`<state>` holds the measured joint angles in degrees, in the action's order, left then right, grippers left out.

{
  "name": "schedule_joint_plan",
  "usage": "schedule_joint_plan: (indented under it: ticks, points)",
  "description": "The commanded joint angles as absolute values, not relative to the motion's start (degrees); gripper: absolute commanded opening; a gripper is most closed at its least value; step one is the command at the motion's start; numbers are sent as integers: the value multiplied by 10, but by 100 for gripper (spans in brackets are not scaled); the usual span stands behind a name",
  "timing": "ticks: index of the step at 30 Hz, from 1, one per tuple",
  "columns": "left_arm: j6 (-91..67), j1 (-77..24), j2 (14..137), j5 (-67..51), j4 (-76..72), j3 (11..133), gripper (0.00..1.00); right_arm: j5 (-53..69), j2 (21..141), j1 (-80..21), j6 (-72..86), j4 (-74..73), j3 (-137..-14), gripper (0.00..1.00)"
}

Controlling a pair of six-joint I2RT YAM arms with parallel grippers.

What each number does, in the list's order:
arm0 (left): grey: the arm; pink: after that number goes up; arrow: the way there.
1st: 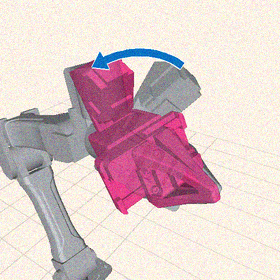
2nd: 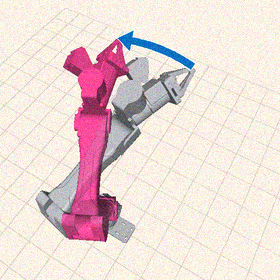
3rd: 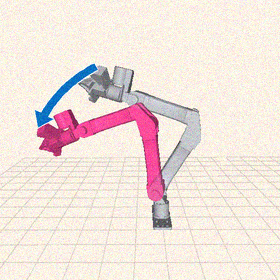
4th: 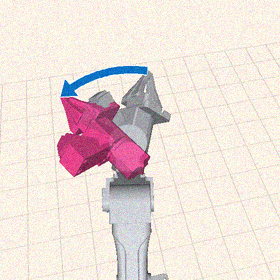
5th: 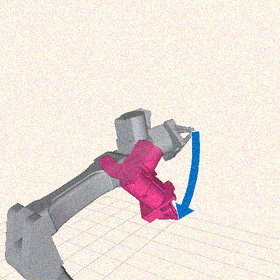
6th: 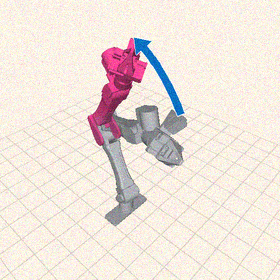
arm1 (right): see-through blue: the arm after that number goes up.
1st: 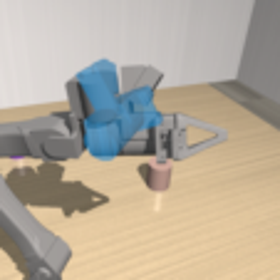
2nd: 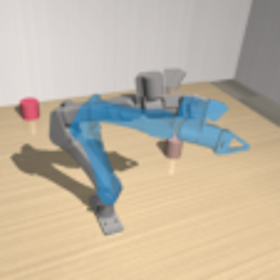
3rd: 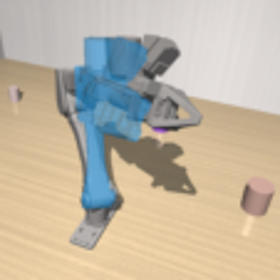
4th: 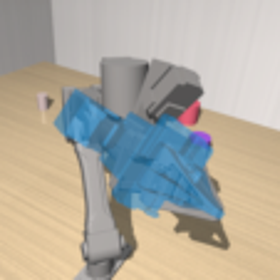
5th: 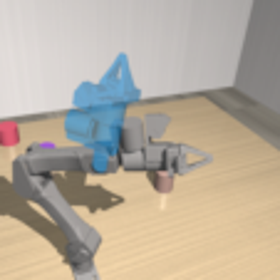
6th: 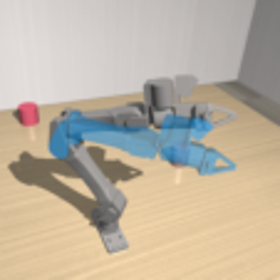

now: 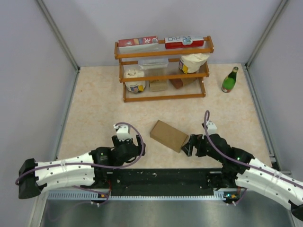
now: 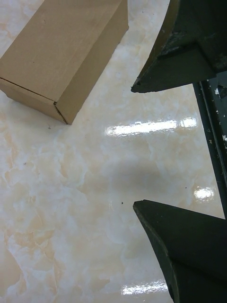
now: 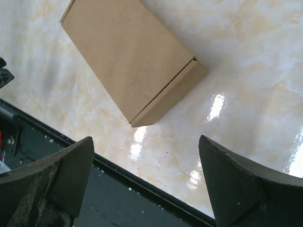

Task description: Fold the paper box

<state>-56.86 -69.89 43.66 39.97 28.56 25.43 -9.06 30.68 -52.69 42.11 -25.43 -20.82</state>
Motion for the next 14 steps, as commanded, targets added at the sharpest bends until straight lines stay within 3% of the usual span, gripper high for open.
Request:
schedule_joint_plan:
  ticks: [1,14]
  points:
    - [-552,-698,436,396,244,250,99,-161,247,-524,451,-246,-188,90]
    - [-543,-698,430,372,214,219,99,-159,228,-523,456,-257,-170,92]
